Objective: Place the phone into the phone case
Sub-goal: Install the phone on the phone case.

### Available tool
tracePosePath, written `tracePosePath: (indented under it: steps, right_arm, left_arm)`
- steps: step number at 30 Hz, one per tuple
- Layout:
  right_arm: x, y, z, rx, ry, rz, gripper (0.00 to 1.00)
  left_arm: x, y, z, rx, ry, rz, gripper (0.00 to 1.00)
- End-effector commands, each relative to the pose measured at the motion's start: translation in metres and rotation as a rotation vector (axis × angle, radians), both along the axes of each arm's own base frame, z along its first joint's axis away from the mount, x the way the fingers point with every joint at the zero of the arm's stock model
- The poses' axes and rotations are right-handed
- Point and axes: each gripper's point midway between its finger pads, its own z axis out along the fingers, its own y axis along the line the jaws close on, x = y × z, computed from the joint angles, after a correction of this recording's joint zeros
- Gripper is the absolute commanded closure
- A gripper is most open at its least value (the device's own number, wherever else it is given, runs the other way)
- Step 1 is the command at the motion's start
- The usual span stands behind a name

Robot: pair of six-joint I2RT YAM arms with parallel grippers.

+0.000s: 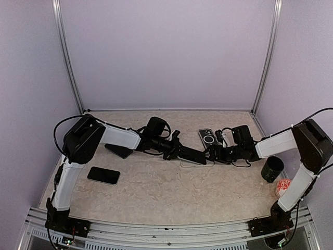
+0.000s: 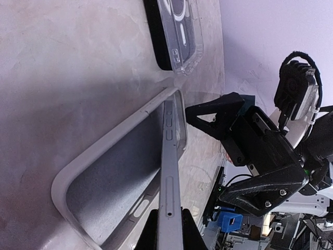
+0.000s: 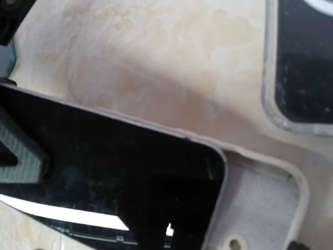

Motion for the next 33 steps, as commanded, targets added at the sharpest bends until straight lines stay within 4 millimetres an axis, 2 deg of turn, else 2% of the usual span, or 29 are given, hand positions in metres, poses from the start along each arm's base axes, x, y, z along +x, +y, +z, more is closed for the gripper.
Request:
tracePosePath:
  steps: [1, 10, 26, 33]
  right_arm:
    - [-0.009, 0.018, -0.001, 0.038, 0.004, 0.055, 0.01]
    - [-0.013, 0.031, -0.002, 0.047, 0.007, 0.079, 0.01]
    - [-0.021, 0.051, 0.003, 0.07, 0.002, 0.123, 0.01]
    - [-0.025, 0.053, 0.002, 0.065, 0.019, 0.113, 0.01]
  left_arm:
    - [-0.004, -0.008, -0.002, -0.028, 0.0, -0.013, 1.0]
    - [-0.009, -0.005, -0.012, -0.013, 0.027, -0.009, 1.0]
    - [-0.013, -0.005, -0.012, -0.045, 0.052, -0.001, 1.0]
    - [-0.009, 0.009, -0.021, -0.028, 0.083, 0.08, 1.0]
